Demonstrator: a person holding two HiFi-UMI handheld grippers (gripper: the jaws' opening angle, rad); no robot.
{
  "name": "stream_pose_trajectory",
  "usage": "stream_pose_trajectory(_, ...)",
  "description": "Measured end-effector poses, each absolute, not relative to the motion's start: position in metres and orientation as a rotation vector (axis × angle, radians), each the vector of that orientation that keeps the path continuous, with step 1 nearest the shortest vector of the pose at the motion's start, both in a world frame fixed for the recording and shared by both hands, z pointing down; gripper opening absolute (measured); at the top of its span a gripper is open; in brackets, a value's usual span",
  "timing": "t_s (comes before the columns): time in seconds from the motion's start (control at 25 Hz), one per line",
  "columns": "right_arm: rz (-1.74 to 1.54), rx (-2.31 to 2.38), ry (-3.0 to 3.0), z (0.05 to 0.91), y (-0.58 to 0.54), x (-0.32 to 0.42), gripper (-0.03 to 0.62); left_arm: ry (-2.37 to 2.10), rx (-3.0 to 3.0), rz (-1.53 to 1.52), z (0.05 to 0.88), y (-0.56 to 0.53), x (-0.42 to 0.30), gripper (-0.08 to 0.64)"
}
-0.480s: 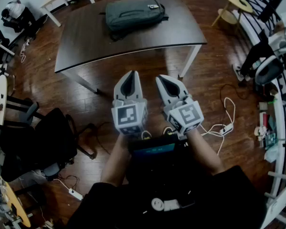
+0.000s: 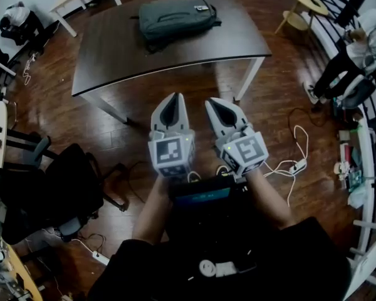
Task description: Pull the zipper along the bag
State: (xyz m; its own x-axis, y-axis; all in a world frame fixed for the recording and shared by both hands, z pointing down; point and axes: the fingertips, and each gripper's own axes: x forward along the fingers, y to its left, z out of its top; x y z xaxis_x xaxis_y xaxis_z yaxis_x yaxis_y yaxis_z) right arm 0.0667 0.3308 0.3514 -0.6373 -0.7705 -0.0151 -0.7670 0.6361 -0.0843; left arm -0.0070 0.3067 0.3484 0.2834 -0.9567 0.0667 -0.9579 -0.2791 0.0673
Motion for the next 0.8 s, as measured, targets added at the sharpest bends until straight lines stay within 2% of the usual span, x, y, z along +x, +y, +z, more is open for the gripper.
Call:
stream_pose_trajectory(0.4, -0.094, -1.333, 2.789, 0.348, 0.329, 0.053, 0.009, -1.821, 2.437, -0.017, 0.35, 0.3, -0.027, 0.002)
stream_pose_trajectory(0.8, -0.114, -1.253, 2.83, 0.352, 0.255, 0.045, 0.009, -1.895, 2.392, 0.043, 0.351, 0.234, -0.032, 0.002)
